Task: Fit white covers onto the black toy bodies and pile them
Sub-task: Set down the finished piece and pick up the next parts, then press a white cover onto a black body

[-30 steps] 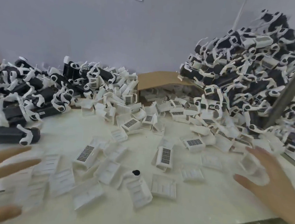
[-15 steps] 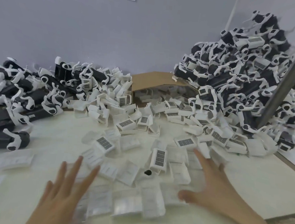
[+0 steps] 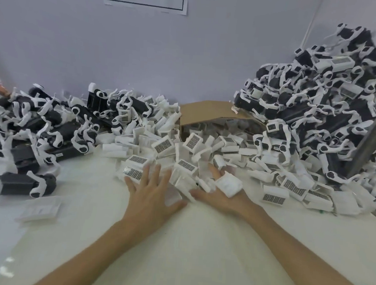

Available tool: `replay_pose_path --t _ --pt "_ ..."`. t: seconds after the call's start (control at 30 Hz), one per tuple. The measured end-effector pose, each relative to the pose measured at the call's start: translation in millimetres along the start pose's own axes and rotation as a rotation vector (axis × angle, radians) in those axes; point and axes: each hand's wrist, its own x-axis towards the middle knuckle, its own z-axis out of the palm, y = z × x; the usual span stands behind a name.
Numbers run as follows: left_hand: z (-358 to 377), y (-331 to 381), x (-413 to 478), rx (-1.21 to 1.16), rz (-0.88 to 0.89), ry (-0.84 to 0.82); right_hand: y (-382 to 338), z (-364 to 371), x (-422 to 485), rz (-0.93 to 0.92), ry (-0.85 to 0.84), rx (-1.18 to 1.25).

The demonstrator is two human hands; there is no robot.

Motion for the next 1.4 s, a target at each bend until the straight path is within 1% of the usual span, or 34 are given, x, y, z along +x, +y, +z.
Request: replay_pose_path --t 0.03,0.07,0.1,0.17,0.2,0.23,0.3,0.37,0.4,0.47,0.53,0.57,0.6,0.67,0.73,0.8,0.83,0.9,0.93,0.97,1.03,1.17,1.23,1.3,1.37,1.4 --pt "-1 -1 8 -0.005 -0.030 0.020 -6 -4 7 -0.010 0.013 -0.113" --pt "-2 -1 14 -0.005 -0.049 0.032 -13 -11 14 -0.011 -0.009 -0.192" --pt "-3 -3 17 0.005 -0.049 0.036 -19 -19 21 -0.013 -0.072 -0.229" --pt "-6 -6 16 0.009 -0.017 0.024 -24 -40 32 0.039 -0.264 -0.264" --pt "-8 -9 14 -0.017 0.004 0.013 -25 -53 35 0.067 -0.347 -0.295" --pt "-11 -14 10 -0.070 0.027 0.007 -27 -68 38 0.087 -0.386 -0.332" --pt "-18 -26 -1 -0.214 0.088 0.027 -32 -98 37 0.086 -0.390 -0.399" --pt "-25 -40 -11 -0.339 0.136 0.095 -36 -122 34 0.072 -0.321 -0.379" --pt "-27 -47 -16 -0.383 0.138 0.129 -37 -131 33 0.073 -0.227 -0.302" --pt "-32 -60 -22 -0.432 0.124 0.190 -34 -137 31 0.065 0.075 -0.056" --pt "-37 -73 -25 -0.442 0.121 0.246 -33 -127 22 -0.010 0.389 0.095" --pt "-40 -80 -25 -0.448 0.112 0.271 -31 -114 14 -0.054 0.481 0.130" --pt "-44 -87 -25 -0.456 0.090 0.297 -29 -97 5 -0.091 0.530 0.129" --pt "-54 -102 -24 -0.428 0.000 0.372 -23 -59 -12 -0.114 0.534 0.030" --pt "-65 -118 -23 -0.257 -0.145 0.476 -16 -25 -19 -0.069 0.451 -0.094" --pt "-78 -137 -23 -0.063 -0.320 0.512 -12 -3 -21 -0.013 0.369 -0.108" --pt "-84 -148 -24 -0.006 -0.408 0.474 -11 5 -21 0.001 0.346 -0.088" --pt "-94 -167 -28 0.064 -0.577 0.290 -9 12 -20 0.000 0.345 -0.078" --pt "-97 -174 -31 0.092 -0.638 0.181 -9 13 -20 -0.010 0.363 -0.076" --pt "-99 -179 -34 0.107 -0.661 0.110 -9 13 -22 -0.019 0.383 -0.062" --pt "-101 -183 -36 0.045 -0.638 0.090 -10 11 -25 -0.020 0.403 -0.018" --pt "-96 -179 -36 -0.145 -0.586 0.193 -10 6 -31 -0.007 0.409 0.132" --pt "-95 -177 -37 -0.247 -0.543 0.315 -7 5 -32 -0.015 0.414 0.172" --pt "-98 -173 -35 -0.335 -0.480 0.498 -5 3 -32 -0.014 0.428 0.225" --pt "-105 -162 -34 -0.450 -0.389 0.672 -4 2 -31 -0.012 0.459 0.269" --pt "-110 -153 -34 -0.537 -0.326 0.732 -3 2 -31 -0.020 0.480 0.263"
